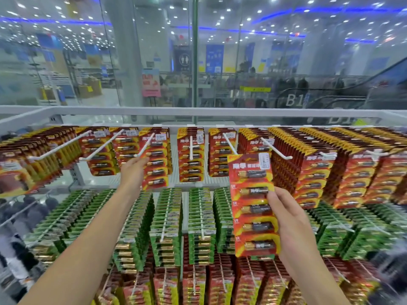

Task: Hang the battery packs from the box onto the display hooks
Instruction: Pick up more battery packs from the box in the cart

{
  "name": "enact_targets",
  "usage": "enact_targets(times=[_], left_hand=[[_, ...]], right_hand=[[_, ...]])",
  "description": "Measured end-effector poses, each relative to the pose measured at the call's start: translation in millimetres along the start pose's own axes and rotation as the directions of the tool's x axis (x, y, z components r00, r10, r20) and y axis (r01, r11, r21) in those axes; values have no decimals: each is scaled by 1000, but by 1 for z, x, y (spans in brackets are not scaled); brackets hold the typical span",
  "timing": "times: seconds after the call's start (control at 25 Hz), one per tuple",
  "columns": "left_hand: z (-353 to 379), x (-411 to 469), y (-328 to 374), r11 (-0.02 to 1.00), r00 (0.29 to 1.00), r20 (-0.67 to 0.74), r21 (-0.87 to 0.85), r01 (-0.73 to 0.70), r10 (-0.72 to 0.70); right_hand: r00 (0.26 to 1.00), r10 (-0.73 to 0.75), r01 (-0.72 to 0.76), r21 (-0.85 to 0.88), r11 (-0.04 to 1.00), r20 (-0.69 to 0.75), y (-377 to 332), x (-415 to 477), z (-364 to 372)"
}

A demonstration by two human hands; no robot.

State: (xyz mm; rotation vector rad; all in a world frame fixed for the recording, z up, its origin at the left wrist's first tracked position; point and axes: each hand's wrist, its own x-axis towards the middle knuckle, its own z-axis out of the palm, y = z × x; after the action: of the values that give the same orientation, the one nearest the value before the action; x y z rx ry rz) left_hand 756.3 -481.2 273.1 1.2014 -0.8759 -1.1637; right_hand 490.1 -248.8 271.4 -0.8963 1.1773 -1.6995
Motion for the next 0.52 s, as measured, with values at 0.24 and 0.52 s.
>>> enact_targets(times=[0.24, 0.52], left_hand=[[2, 31, -7, 1000, 996, -87, 3, -17, 18], [8, 19, -11, 990, 987, -82, 53, -131, 135]], right_hand=[[1000, -12, 11, -85, 996, -10, -1, 11, 8], [998, 56, -59, -145, 988, -26, 2, 23, 19]])
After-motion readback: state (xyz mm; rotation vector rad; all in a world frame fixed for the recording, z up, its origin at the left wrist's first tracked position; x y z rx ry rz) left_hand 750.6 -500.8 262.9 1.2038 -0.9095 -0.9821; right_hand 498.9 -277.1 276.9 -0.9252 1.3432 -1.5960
